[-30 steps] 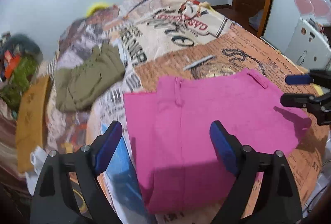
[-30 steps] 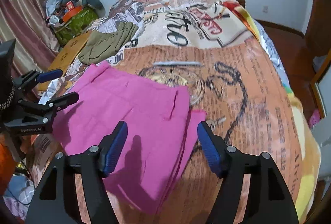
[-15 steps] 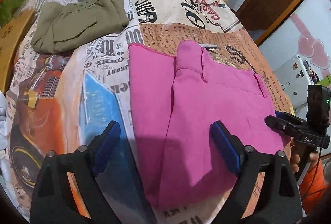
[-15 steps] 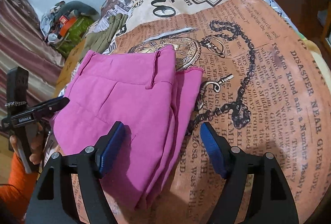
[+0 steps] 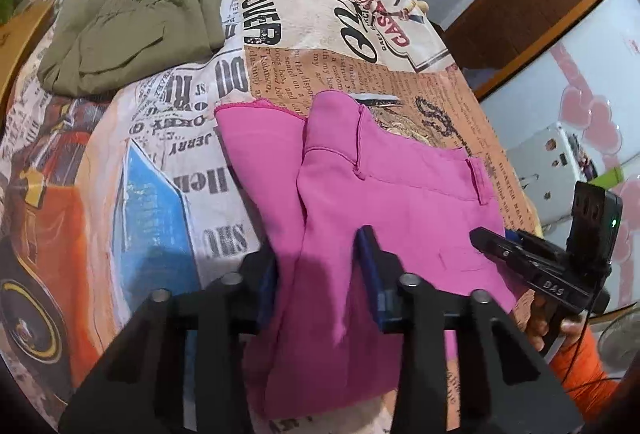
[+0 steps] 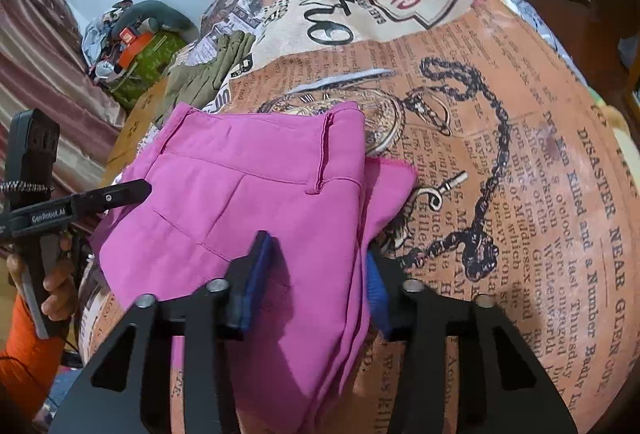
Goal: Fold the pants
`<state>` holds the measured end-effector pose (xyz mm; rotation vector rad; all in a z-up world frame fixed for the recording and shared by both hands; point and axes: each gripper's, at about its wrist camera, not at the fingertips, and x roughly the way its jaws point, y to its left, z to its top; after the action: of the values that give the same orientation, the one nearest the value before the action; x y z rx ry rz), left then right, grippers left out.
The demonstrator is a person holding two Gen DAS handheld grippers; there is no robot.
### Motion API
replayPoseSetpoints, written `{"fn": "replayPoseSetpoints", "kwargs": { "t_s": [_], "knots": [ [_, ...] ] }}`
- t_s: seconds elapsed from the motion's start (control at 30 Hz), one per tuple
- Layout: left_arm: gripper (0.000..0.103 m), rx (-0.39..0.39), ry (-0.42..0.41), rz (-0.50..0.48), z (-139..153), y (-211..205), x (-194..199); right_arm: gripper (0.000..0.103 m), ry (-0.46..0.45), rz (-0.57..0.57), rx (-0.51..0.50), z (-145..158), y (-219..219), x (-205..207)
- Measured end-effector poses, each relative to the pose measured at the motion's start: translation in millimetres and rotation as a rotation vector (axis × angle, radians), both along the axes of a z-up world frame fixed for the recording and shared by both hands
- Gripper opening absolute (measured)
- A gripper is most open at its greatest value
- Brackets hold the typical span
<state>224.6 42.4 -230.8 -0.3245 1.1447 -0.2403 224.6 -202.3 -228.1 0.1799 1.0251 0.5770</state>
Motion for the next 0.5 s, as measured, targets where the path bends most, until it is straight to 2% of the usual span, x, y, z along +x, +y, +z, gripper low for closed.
{"fn": "replayPoseSetpoints", "kwargs": {
  "t_s": [0.1,0.23,0.5],
  "knots": [
    [0.027,0.062,-0.028,-0.005,4,-8,-4,0.014,-0.040,-0.006,-0.010,7,1,-2],
    [0.022,0.159,-0.084,-0.013,13,-22,-11,0.011,-0.073,-0.004,-0.015,17,2,-4],
    [0.020,0.234,-0.185,-0.020,41,-25,-26,0.010,-0.132,0.014,-0.010,47,12,-4]
  ]
}}
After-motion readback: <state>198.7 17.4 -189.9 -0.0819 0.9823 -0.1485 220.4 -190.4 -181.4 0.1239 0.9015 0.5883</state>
